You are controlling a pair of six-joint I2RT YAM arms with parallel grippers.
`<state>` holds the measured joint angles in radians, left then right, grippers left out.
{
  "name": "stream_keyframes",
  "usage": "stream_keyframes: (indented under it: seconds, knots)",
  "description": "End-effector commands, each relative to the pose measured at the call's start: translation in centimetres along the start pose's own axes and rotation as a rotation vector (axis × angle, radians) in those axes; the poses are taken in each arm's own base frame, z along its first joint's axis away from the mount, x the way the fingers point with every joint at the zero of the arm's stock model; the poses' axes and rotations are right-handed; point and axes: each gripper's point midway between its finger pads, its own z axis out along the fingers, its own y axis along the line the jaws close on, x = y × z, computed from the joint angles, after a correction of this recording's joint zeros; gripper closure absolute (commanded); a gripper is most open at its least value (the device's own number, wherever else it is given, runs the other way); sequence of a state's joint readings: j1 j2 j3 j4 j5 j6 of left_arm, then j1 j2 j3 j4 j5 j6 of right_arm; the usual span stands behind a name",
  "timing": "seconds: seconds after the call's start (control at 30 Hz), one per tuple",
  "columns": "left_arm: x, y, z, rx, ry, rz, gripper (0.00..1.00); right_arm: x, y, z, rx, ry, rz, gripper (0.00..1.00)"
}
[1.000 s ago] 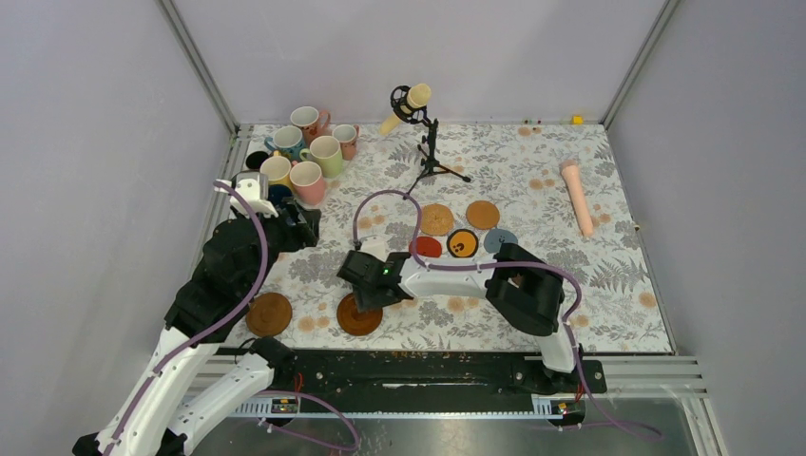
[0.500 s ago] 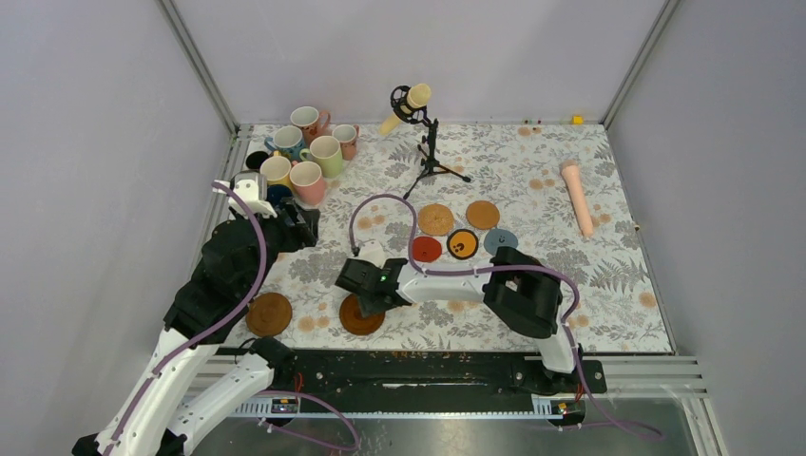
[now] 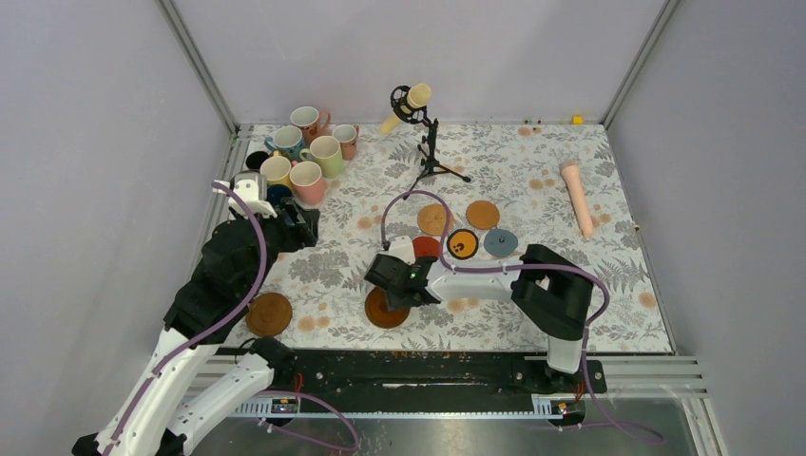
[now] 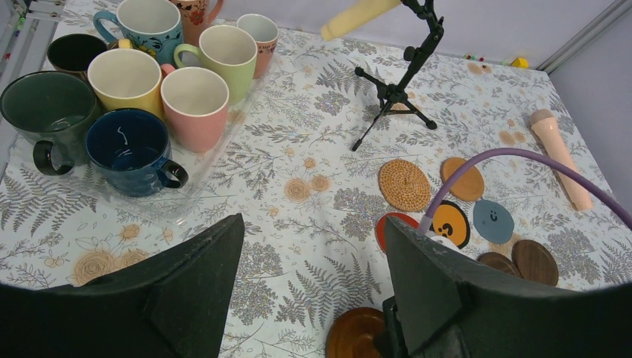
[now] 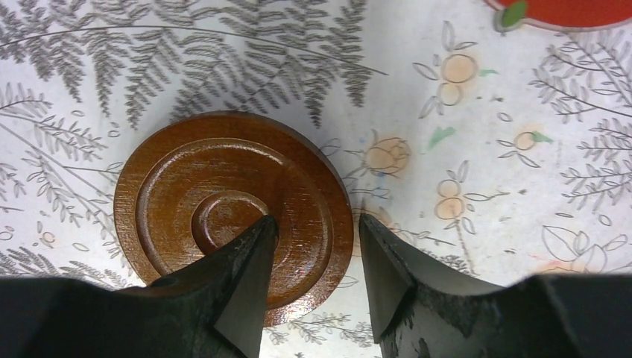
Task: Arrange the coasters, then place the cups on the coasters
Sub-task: Move the coaster to the center of the board.
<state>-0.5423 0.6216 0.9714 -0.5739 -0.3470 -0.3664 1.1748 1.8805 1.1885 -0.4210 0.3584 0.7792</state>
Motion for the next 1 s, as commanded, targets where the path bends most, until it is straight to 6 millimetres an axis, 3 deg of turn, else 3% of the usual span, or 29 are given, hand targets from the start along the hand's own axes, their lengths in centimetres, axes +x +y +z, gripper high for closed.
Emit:
stream_keyframes:
  seconds: [0.0, 0.6, 0.97]
  knots:
    - [-1.3, -0.1, 0.0, -0.003, -0.054, -0.019, 0.3, 2.3, -6.4, 0.8, 0.183, 0.049, -0.028, 0.48]
    - [-1.1, -0.2, 0.1, -0.002, -0.048, -0.016, 0.3, 2.4, -15.7, -0.1, 0.315, 0.028, 0.089, 0.47]
    - [-1.1, -0.2, 0.1, -0.002, -0.046, -0.013, 0.3, 1.5, -17.9, 0.2, 0.348, 0.023, 0.114, 0.47]
